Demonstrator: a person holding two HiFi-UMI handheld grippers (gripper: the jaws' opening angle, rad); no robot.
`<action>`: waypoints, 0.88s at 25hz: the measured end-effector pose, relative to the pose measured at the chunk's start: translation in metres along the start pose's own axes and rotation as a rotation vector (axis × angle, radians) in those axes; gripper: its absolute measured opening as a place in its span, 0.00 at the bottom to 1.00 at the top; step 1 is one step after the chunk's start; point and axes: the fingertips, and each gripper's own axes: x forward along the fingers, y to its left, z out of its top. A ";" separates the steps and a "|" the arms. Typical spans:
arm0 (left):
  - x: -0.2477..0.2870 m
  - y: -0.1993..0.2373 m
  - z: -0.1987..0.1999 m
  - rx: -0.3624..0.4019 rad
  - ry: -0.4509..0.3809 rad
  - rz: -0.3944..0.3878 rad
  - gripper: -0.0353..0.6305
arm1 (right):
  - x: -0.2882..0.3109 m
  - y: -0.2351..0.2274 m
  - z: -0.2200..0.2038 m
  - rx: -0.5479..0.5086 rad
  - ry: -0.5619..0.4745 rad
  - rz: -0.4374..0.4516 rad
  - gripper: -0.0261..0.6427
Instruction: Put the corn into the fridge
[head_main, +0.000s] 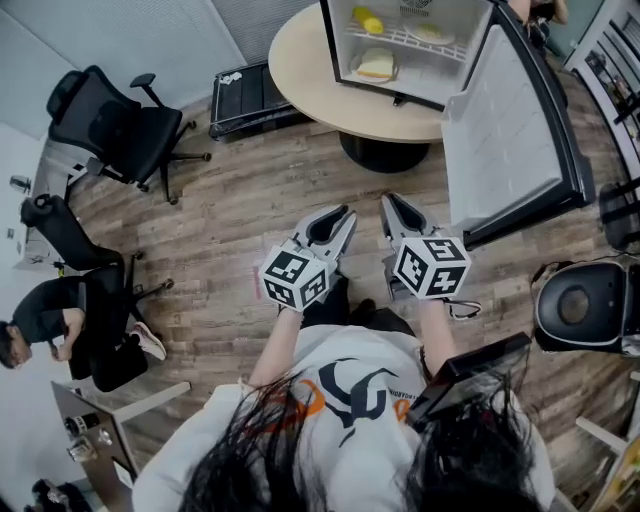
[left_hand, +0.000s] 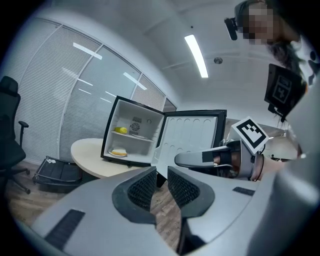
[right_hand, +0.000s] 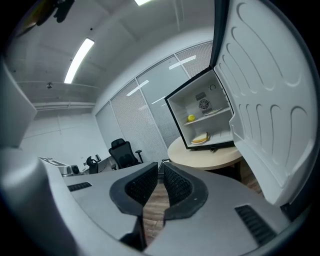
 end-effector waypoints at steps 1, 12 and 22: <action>-0.003 -0.002 -0.001 0.002 -0.002 0.003 0.17 | -0.002 0.003 -0.001 -0.006 0.001 0.005 0.11; -0.016 -0.020 0.001 0.033 -0.010 -0.013 0.17 | -0.022 0.015 -0.006 -0.028 -0.008 0.007 0.11; -0.014 -0.032 -0.001 0.060 0.010 -0.045 0.17 | -0.029 0.013 -0.006 -0.007 -0.024 0.001 0.11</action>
